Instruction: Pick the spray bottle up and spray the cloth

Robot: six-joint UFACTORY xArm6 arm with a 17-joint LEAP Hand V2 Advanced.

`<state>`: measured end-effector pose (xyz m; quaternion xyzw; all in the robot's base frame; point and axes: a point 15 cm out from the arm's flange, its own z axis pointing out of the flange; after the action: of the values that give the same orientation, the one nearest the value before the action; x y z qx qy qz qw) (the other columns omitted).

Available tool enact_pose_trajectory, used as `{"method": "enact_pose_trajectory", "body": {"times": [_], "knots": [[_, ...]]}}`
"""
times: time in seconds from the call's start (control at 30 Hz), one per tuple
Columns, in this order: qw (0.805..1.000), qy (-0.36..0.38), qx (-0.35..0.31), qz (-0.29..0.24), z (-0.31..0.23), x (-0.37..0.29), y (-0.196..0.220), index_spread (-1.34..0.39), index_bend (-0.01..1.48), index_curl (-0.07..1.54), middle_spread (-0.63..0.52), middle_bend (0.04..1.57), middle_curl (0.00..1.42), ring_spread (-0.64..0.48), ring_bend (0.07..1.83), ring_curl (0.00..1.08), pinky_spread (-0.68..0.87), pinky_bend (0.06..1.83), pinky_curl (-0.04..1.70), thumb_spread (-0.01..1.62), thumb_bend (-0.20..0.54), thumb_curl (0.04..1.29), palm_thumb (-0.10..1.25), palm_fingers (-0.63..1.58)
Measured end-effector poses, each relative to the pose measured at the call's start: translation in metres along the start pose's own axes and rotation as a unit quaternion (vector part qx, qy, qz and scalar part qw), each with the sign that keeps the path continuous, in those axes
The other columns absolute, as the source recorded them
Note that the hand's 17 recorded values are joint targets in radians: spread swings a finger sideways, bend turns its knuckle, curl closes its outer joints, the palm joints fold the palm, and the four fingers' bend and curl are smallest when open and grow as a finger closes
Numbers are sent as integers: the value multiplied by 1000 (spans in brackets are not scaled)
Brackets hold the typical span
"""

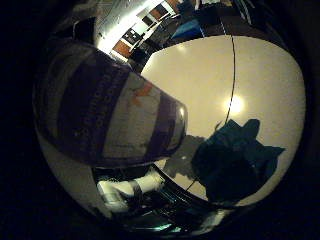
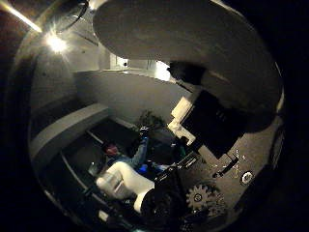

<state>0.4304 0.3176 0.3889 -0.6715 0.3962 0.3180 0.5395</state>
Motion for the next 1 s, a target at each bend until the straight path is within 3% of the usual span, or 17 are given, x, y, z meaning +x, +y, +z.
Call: {"method": "enact_pose_trajectory", "body": {"times": [0.43,0.73,1.0], "knots": [[990,47,135,6,16,88,-6,-172,1236,741,-131,1378,786,-209,1360,809,-212,1060,1282,1090,-12,541,1097,1116],[981,96,168,22,23,159,2,-173,1229,750,-119,1379,783,-214,1351,819,-219,1059,1290,1110,-10,536,1100,1112],[979,103,172,28,27,181,4,-174,1223,755,-116,1374,778,-214,1336,822,-223,1055,1294,1118,-12,533,1102,1115]]}}
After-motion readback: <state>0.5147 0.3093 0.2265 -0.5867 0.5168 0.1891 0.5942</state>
